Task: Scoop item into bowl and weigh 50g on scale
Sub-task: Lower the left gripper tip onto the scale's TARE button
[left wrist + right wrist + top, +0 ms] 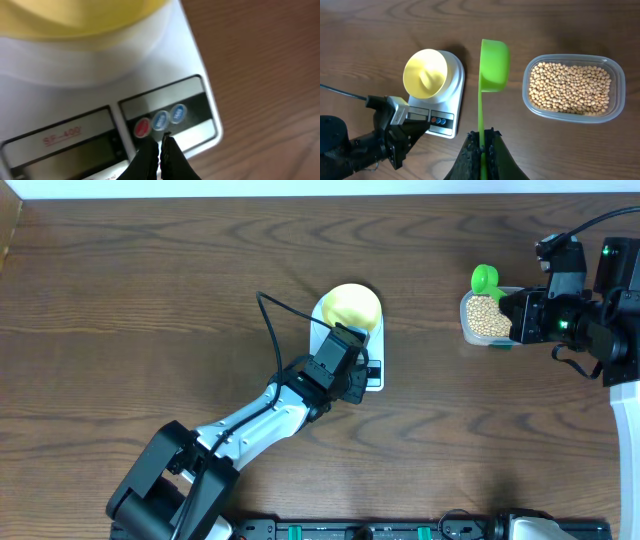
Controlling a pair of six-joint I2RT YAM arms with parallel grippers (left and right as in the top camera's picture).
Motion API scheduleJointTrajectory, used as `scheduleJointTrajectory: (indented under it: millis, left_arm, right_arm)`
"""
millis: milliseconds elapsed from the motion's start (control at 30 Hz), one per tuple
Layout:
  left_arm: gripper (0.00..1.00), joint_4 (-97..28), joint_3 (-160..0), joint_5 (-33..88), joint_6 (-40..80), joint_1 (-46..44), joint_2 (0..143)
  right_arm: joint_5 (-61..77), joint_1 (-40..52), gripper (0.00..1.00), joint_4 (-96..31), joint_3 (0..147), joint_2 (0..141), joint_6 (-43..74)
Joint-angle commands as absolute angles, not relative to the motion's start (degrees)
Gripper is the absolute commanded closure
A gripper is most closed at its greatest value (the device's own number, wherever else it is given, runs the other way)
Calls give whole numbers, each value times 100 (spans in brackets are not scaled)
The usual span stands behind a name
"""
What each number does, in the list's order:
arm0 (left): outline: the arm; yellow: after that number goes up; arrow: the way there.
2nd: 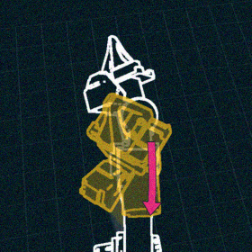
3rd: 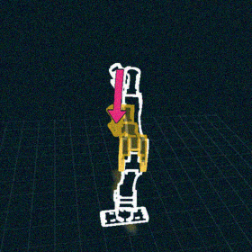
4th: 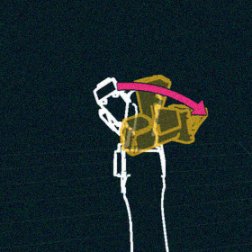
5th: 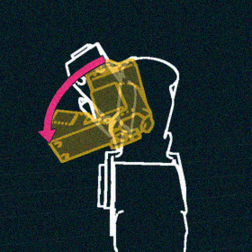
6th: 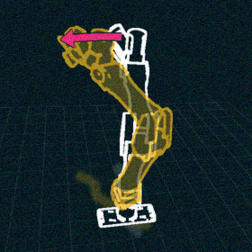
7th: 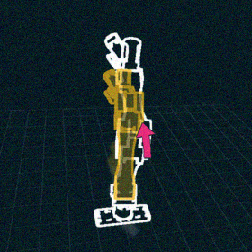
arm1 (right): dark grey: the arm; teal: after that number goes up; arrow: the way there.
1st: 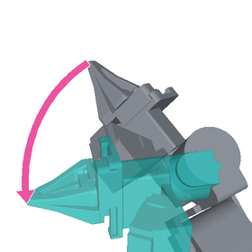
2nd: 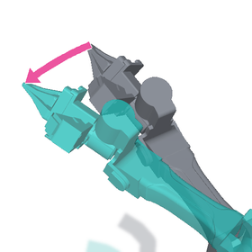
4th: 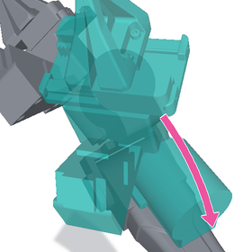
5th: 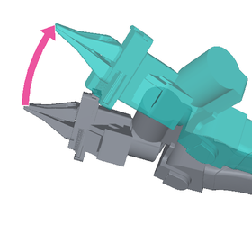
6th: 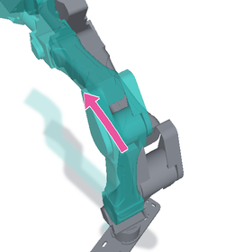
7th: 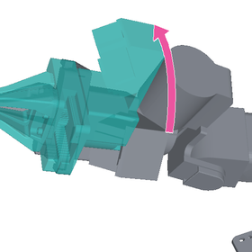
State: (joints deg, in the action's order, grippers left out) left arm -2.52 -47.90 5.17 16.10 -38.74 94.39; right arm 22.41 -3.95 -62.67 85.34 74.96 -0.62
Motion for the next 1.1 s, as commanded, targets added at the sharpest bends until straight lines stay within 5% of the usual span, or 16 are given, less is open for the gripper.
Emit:
scheduleJointTrajectory:
  millis: [0,1067]
  left_arm:
    - [93,-261,-4707,8,1527,-3861,9474]
    - [93,187,-4705,150,1529,-3859,9902]
  right_arm:
    - [2237,-364,99,-6259,8527,7491,-93]
    - [2237,-364,99,-6254,8527,7491,-93]
